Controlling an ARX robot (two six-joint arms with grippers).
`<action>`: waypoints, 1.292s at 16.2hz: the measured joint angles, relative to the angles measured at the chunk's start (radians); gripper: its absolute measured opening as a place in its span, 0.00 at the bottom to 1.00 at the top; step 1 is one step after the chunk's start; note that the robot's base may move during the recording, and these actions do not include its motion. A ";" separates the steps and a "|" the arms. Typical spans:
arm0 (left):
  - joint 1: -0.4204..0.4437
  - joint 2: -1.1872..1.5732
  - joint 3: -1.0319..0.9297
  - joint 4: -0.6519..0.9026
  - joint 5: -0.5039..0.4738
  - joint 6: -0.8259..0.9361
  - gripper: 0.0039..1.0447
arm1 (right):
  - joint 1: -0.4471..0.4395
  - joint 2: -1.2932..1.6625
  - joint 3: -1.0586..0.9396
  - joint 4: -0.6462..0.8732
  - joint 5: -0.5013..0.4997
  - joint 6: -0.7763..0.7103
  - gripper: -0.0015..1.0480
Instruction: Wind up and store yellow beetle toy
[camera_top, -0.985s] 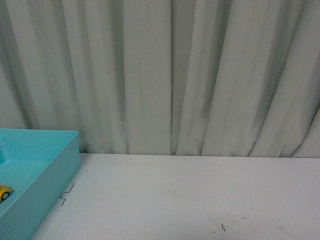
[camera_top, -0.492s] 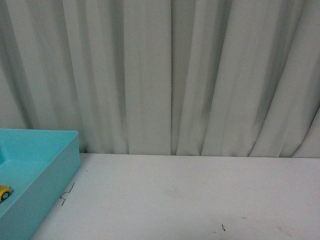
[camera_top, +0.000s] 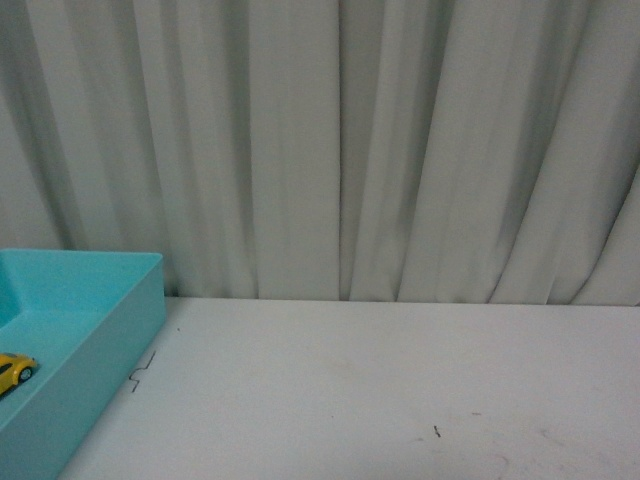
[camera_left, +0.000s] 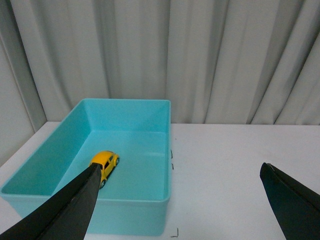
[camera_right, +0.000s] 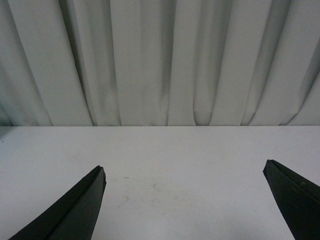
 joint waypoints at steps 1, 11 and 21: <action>0.000 0.000 0.000 0.000 0.000 0.000 0.94 | 0.000 0.000 0.000 0.000 0.000 0.000 0.94; 0.000 0.000 0.000 0.000 0.000 0.000 0.94 | 0.000 0.000 0.000 0.000 0.000 0.000 0.94; 0.000 0.000 0.000 0.000 0.000 0.000 0.94 | 0.000 0.000 0.000 0.000 0.000 0.000 0.94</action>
